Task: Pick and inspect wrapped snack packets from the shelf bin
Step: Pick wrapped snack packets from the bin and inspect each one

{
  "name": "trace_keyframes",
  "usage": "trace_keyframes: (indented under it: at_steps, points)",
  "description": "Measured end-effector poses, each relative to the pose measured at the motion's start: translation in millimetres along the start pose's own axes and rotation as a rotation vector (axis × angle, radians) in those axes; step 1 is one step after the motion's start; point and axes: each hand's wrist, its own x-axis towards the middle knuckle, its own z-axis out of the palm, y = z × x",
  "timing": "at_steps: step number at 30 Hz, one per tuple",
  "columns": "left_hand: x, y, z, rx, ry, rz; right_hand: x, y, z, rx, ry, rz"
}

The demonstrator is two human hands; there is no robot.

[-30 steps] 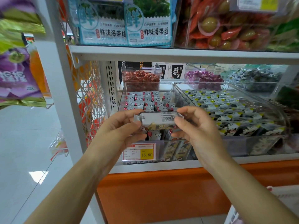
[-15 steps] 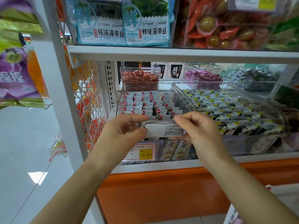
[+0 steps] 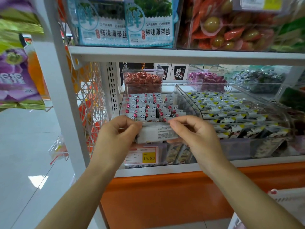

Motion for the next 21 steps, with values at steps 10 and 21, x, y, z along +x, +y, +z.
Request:
trace_keyframes:
  at_steps: [10, 21]
  points:
    - [11.3, 5.2, -0.6, 0.276, -0.03, 0.263, 20.5, 0.2, -1.8, 0.08, 0.07, 0.013]
    - [56.6, -31.0, -11.3, 1.091, -0.167, 0.268, 162.5, 6.8, 29.6, -0.56, 0.185, -0.231]
